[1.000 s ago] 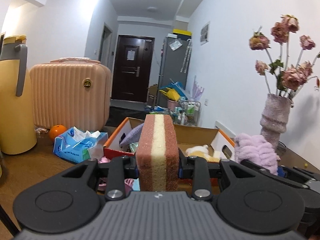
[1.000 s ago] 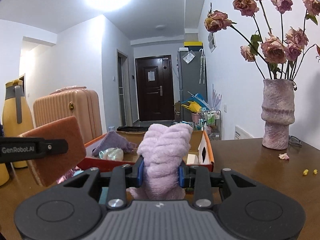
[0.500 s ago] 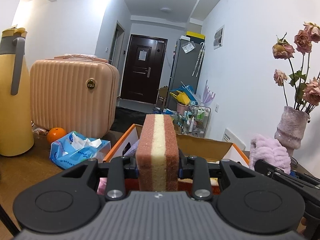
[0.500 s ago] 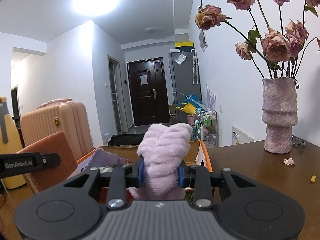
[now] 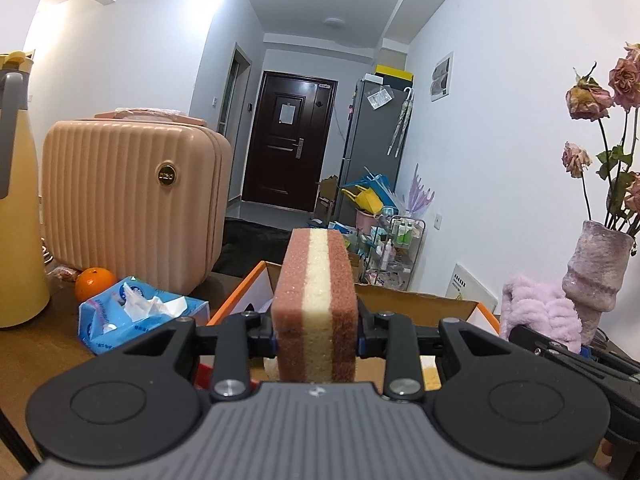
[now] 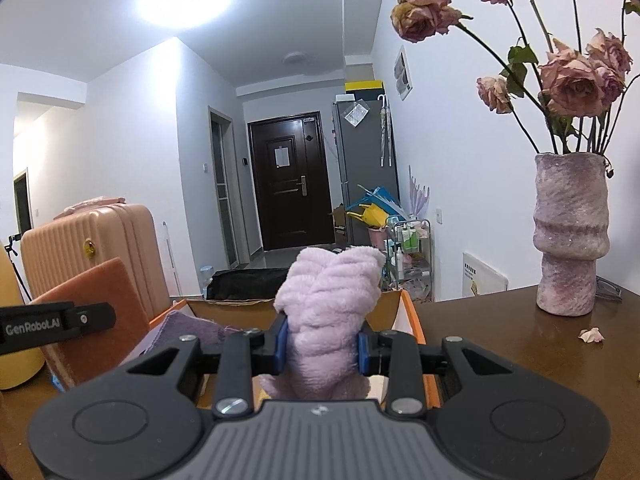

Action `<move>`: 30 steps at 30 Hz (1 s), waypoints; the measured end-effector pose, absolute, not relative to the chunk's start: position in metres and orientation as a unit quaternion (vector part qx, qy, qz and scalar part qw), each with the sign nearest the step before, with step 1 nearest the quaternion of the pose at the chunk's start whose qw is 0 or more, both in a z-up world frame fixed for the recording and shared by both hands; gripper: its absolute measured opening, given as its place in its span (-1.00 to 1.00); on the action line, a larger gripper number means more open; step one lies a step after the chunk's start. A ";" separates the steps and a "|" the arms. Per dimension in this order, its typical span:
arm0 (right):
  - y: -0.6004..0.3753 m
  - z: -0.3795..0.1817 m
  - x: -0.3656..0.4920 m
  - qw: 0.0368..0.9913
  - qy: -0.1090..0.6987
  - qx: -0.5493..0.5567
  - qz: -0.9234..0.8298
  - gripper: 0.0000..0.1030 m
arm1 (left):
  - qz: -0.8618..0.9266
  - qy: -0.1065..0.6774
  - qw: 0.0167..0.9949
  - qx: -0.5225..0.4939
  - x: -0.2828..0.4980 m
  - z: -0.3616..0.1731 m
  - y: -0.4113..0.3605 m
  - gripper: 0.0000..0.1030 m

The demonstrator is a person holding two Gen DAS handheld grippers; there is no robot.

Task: Organize soft objects
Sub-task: 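Carry the sponge block and lilac towel toward the cardboard box with both tools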

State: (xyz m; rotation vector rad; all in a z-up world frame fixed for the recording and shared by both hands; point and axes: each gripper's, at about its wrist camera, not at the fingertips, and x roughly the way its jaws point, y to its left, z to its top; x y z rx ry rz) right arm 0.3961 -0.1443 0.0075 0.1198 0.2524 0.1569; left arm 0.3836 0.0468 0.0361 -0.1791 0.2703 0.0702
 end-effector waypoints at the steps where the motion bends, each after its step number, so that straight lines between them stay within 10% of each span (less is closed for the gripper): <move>1: -0.144 0.007 0.398 0.987 0.126 0.059 0.078 -0.40 | 0.035 0.135 0.986 -0.088 0.386 0.036 0.047 -0.38; 30: -0.129 -0.004 0.462 0.983 0.166 0.026 0.077 -0.40 | 0.045 0.144 0.987 -0.054 0.445 0.021 0.038 -0.37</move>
